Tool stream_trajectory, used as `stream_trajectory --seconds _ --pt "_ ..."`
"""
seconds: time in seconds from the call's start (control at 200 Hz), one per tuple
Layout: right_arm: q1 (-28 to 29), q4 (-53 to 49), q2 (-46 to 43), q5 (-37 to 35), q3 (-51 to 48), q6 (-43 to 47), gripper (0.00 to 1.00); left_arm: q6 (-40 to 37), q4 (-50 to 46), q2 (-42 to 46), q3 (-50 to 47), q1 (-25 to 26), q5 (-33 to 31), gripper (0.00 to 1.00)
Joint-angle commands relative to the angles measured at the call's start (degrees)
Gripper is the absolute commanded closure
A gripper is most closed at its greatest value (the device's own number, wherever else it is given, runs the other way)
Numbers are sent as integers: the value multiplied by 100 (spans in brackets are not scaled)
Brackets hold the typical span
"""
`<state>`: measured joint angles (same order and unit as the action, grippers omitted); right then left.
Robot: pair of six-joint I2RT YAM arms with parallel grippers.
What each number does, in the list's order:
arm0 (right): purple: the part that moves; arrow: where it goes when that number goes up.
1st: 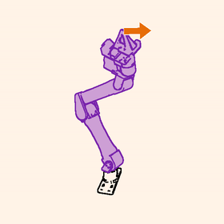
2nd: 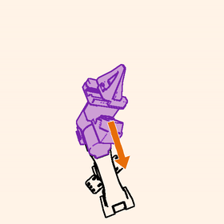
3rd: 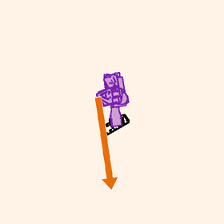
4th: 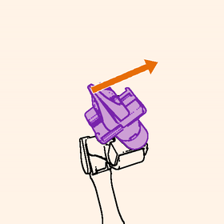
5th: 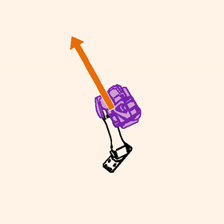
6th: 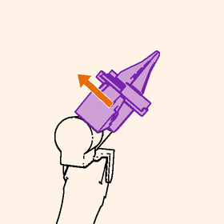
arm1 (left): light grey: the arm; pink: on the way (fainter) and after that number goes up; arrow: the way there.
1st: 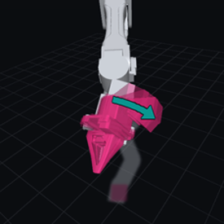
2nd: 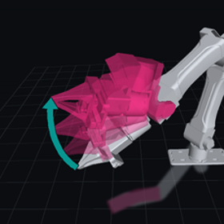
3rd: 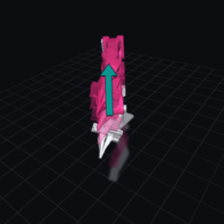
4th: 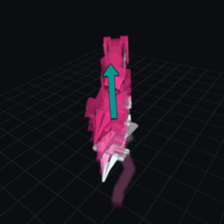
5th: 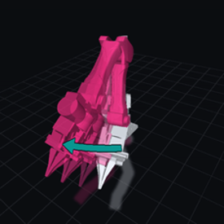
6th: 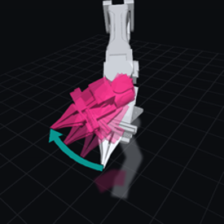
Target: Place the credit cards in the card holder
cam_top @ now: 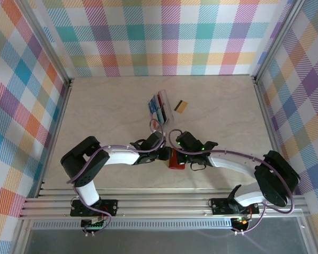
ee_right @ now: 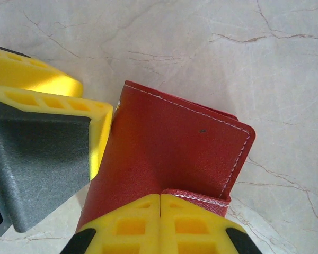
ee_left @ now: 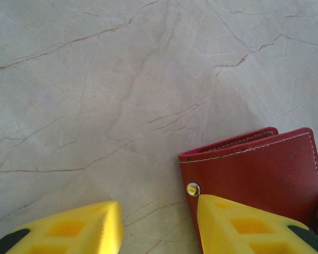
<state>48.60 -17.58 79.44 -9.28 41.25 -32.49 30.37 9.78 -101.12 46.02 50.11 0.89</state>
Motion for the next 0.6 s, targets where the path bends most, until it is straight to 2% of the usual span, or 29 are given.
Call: stream_trajectory --seconds 0.0,0.595 --pt "47 124 105 122 49 78 100 86 940 -909 25 135 1072 56" --pt "36 58 501 75 76 -36 100 96 938 -881 10 131 1062 56"
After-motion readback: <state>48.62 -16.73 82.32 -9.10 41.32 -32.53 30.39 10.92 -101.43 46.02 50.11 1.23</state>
